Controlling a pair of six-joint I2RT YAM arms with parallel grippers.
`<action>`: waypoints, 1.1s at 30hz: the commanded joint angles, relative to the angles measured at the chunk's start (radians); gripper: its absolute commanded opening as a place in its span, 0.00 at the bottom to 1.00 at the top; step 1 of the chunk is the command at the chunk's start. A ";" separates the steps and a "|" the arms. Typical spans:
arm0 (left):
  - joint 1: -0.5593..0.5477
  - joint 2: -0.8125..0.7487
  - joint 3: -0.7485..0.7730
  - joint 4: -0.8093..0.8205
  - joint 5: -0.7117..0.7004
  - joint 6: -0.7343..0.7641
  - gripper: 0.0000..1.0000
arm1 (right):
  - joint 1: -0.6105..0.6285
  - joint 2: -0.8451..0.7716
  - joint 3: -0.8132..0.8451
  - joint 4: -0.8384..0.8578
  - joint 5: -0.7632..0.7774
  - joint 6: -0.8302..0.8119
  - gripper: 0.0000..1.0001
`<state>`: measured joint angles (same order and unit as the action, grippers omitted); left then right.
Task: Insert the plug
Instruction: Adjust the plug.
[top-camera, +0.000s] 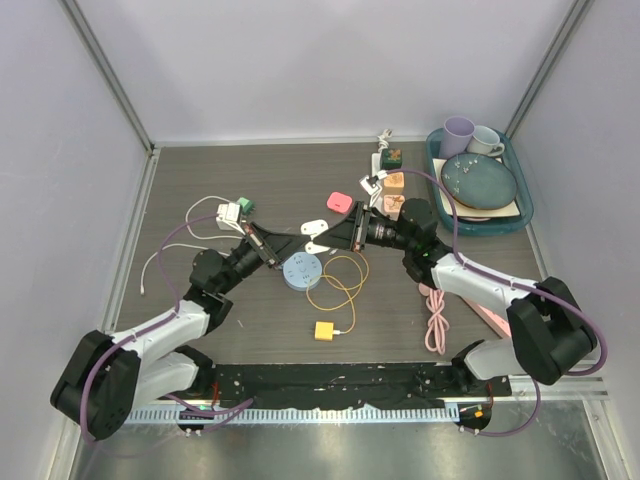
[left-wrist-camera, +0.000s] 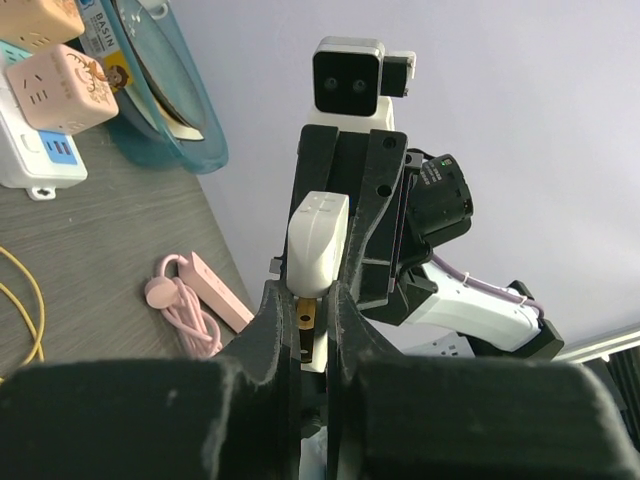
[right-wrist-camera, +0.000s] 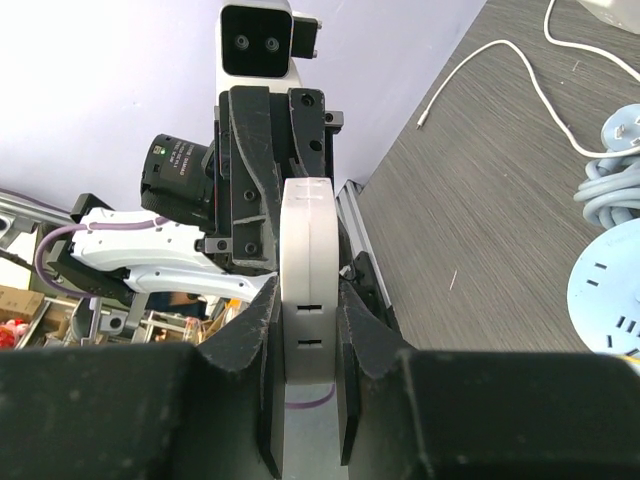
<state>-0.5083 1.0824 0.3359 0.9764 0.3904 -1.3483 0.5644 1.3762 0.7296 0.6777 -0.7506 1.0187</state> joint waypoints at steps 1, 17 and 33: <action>-0.001 -0.006 0.006 0.097 0.033 0.017 0.00 | -0.008 -0.029 0.022 -0.026 0.028 -0.045 0.22; -0.006 0.017 -0.003 0.100 0.034 0.054 0.00 | -0.006 0.000 0.053 -0.007 0.043 -0.014 0.48; -0.010 0.060 -0.026 0.072 -0.036 0.095 0.03 | -0.008 0.027 0.068 0.007 0.020 -0.029 0.01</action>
<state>-0.5163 1.1419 0.3176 1.0283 0.3912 -1.3014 0.5606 1.4166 0.7486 0.6724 -0.7208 1.0260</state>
